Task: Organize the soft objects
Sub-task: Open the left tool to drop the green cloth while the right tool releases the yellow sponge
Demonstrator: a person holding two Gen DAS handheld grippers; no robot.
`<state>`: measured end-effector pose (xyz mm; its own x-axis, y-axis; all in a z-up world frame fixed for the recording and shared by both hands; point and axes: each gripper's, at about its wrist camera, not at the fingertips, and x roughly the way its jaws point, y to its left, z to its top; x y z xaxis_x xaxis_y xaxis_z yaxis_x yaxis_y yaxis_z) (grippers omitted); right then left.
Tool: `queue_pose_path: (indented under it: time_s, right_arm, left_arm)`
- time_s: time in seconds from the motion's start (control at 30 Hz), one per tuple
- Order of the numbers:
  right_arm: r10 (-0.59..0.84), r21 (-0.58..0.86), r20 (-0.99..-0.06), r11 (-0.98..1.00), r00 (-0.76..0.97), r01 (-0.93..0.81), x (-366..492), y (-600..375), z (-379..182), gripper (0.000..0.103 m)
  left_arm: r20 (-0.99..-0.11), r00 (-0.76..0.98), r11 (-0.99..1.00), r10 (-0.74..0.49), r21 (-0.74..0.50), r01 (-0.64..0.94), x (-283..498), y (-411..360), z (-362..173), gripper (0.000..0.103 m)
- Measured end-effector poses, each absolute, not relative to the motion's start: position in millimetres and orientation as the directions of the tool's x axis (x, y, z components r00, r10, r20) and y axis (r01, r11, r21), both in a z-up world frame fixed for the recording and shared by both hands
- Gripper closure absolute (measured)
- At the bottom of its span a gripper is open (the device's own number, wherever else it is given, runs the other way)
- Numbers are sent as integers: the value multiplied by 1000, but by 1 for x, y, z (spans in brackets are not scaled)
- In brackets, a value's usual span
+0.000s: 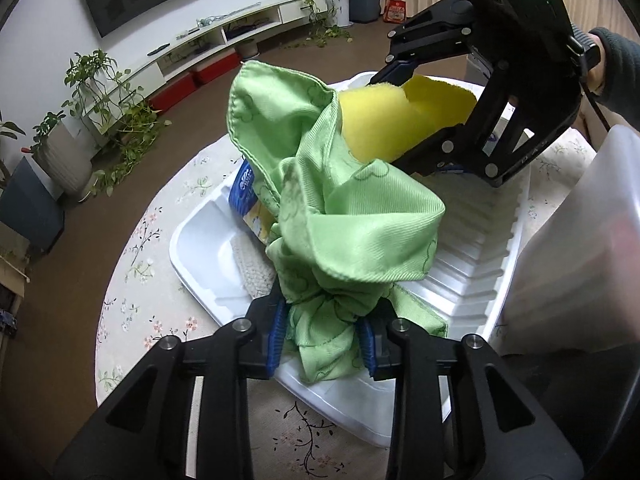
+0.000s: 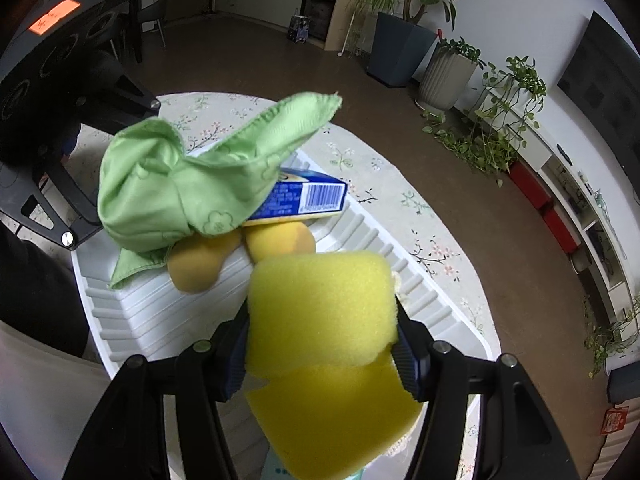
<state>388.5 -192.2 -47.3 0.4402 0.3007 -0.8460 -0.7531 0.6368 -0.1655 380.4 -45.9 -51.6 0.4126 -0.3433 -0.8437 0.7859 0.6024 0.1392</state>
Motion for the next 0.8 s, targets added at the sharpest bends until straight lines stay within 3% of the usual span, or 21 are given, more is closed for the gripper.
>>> queue_pose_path:
  time_s: [0.13,0.23,0.57,0.8]
  right_arm:
    - [299,-172,-842,640,448,-749,388,-192,-49,37]
    - [279,-177,-856,633,436,-753,387,-193,-52,28]
    - [293,-195,-831,641,472,-742,377,-202,-41,15]
    - [324,-185,-807,655,494,-732,376,-214,-27,13]
  left_arm:
    - [-846,422,622,-327,143,770,383,-46,-52,54]
    - [-849,423,631,-317,144,762,385,-44,-52,43]
    - [-843,436,619,-315,166,768,375,-45,-41,42]
    - [-838,437,624,-327,155,766,366,-34,-31,42]
